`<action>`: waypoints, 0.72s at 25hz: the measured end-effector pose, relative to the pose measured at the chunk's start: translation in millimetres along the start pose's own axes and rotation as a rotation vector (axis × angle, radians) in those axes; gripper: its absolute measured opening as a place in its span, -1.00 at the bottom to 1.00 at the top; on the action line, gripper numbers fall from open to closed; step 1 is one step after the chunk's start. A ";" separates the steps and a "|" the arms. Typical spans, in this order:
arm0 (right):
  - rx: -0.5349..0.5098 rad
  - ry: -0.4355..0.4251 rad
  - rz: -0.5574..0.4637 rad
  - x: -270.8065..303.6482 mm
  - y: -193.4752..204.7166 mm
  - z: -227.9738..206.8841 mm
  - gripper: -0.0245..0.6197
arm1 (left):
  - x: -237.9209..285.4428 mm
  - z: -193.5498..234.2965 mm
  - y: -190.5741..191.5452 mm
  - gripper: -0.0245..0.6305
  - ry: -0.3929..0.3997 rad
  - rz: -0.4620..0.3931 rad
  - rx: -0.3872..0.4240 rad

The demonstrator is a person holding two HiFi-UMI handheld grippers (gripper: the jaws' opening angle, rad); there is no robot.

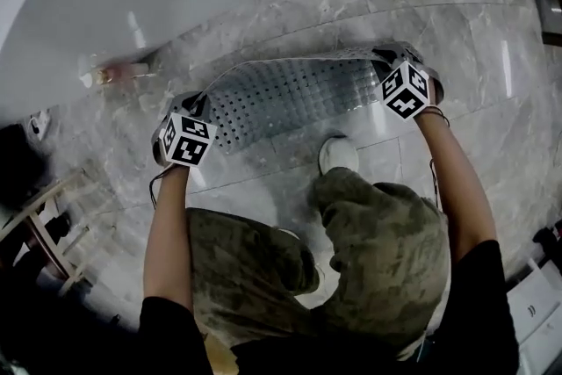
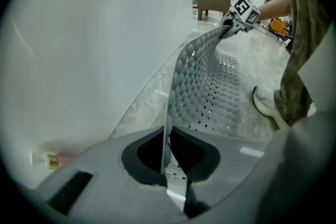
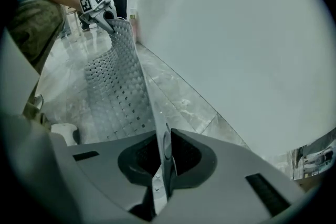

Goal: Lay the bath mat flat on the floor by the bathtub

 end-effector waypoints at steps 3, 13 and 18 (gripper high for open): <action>-0.008 0.036 -0.021 17.8 3.2 -0.4 -0.85 | 21.2 3.4 4.2 -0.83 0.002 0.007 0.026; -0.015 0.174 -0.112 87.1 11.7 15.8 -0.85 | 79.3 6.8 11.1 -0.84 -0.018 0.081 0.139; -0.026 0.186 -0.126 102.1 4.5 -4.3 -0.85 | 103.8 22.8 6.6 -0.84 -0.105 0.148 0.212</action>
Point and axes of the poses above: the fingertips, and each gripper's own axes: x forward along the fingers, z to its left, y out of its underside, the point moved 5 cm from there along -x, backward along the fingers, and after that the axes turned 1 degree about y, right-handed, at the moved point
